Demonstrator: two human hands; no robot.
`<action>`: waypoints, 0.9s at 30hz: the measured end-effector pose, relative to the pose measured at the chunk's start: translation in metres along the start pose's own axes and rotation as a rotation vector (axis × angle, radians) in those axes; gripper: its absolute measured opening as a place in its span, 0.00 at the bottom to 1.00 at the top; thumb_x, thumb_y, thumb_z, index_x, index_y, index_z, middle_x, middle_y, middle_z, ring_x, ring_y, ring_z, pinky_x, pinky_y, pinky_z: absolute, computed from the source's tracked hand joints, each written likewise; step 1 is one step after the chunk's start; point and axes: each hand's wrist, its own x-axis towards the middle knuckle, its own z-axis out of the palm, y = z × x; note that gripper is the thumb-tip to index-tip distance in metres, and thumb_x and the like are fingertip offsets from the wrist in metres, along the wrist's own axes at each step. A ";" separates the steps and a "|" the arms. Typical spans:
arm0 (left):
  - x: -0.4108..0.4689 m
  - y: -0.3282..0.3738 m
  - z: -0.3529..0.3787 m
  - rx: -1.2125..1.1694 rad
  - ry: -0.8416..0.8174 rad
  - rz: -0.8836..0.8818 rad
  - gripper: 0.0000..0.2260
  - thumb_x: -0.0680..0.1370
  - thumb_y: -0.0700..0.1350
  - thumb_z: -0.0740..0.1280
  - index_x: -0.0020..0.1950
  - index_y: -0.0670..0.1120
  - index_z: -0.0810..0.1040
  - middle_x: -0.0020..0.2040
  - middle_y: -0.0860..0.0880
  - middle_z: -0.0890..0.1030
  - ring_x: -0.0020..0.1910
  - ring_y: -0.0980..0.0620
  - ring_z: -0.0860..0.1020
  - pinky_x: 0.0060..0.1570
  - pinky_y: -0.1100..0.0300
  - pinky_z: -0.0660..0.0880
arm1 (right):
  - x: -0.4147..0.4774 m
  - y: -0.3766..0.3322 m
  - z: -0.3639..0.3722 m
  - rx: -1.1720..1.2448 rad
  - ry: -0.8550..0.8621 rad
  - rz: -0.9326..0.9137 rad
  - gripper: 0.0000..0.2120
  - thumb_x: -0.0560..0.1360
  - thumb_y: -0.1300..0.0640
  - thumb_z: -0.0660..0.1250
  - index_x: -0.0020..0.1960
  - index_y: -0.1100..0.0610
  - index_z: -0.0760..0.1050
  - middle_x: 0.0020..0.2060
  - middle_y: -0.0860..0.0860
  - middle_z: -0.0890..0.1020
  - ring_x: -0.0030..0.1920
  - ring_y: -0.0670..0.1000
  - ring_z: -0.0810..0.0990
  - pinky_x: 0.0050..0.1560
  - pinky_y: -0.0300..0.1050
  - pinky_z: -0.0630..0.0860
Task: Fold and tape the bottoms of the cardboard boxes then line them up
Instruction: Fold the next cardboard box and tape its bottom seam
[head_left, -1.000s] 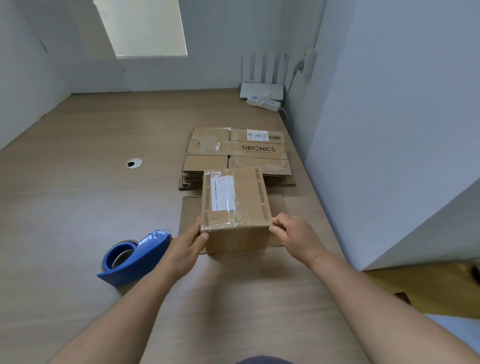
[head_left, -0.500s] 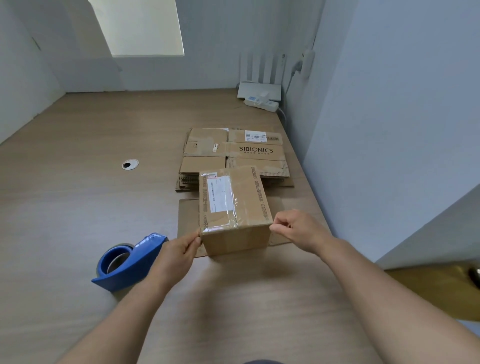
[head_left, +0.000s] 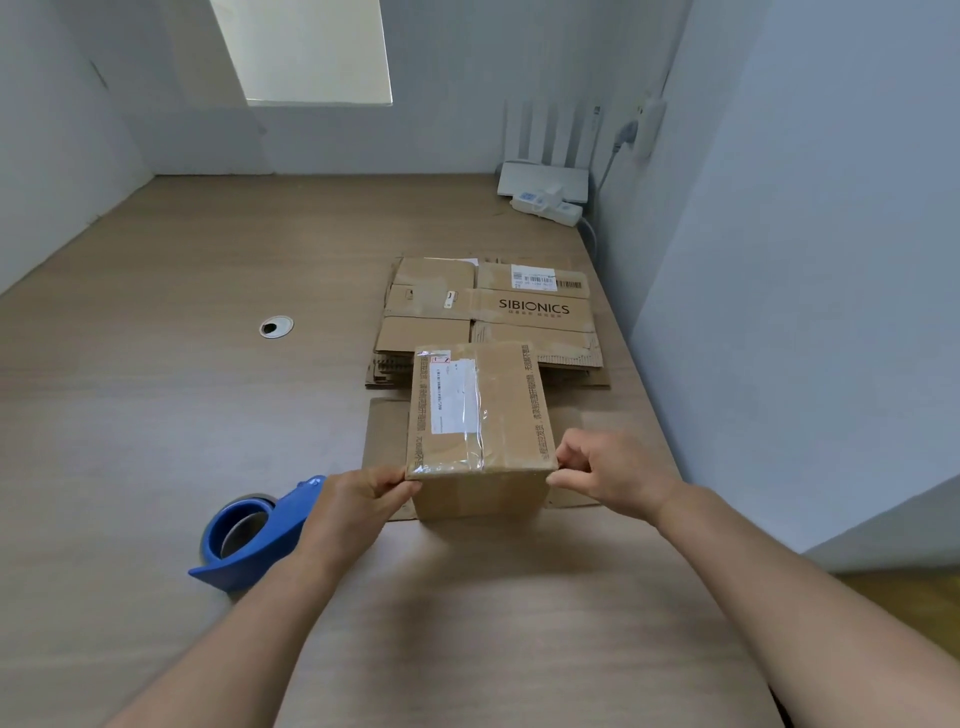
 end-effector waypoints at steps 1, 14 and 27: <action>0.001 -0.002 0.000 -0.020 -0.005 -0.017 0.10 0.76 0.45 0.70 0.36 0.57 0.81 0.31 0.50 0.80 0.33 0.53 0.73 0.38 0.53 0.75 | 0.001 0.000 0.000 -0.028 0.003 -0.018 0.09 0.75 0.50 0.69 0.43 0.52 0.71 0.36 0.47 0.77 0.39 0.49 0.73 0.34 0.34 0.64; -0.007 0.001 0.009 -0.089 0.077 -0.022 0.13 0.76 0.44 0.70 0.36 0.61 0.79 0.35 0.56 0.83 0.42 0.50 0.82 0.49 0.54 0.79 | 0.002 0.017 0.023 -0.322 0.296 -0.351 0.13 0.75 0.49 0.58 0.37 0.56 0.69 0.27 0.50 0.78 0.24 0.51 0.74 0.22 0.40 0.64; 0.025 0.048 -0.006 -0.373 -0.048 -0.215 0.21 0.81 0.58 0.54 0.71 0.52 0.69 0.66 0.51 0.73 0.65 0.49 0.72 0.63 0.53 0.71 | 0.053 -0.026 0.003 0.322 0.024 0.439 0.33 0.77 0.35 0.52 0.68 0.59 0.68 0.64 0.55 0.75 0.63 0.56 0.73 0.62 0.51 0.70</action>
